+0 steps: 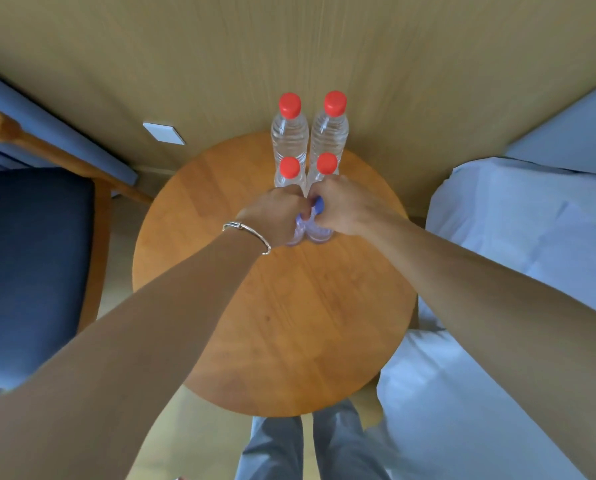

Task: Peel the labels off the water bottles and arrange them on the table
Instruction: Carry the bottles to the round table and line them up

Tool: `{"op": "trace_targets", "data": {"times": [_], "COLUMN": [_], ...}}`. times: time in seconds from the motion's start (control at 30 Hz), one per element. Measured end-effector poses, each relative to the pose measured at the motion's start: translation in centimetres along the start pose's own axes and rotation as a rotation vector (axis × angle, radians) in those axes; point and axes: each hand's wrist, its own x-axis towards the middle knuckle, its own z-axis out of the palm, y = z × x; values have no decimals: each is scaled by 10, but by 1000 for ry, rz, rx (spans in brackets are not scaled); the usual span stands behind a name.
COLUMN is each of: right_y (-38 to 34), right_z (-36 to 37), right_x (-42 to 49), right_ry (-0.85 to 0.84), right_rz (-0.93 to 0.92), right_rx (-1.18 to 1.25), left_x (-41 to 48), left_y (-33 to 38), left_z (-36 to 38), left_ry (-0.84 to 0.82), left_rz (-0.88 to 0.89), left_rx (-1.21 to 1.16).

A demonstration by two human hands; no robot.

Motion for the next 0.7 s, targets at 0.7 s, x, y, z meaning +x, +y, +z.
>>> {"op": "trace_targets", "data": {"times": [0.7], "right_y": [-134], "right_z": [-217], "right_x": [-103], "right_ry": [286], "right_rz": [-46], "right_rx": [-214], "left_x": [-117], "left_y": [47], "left_z": [-235], "left_ry": [426], "left_rz": [19], "left_rx": [201]}}
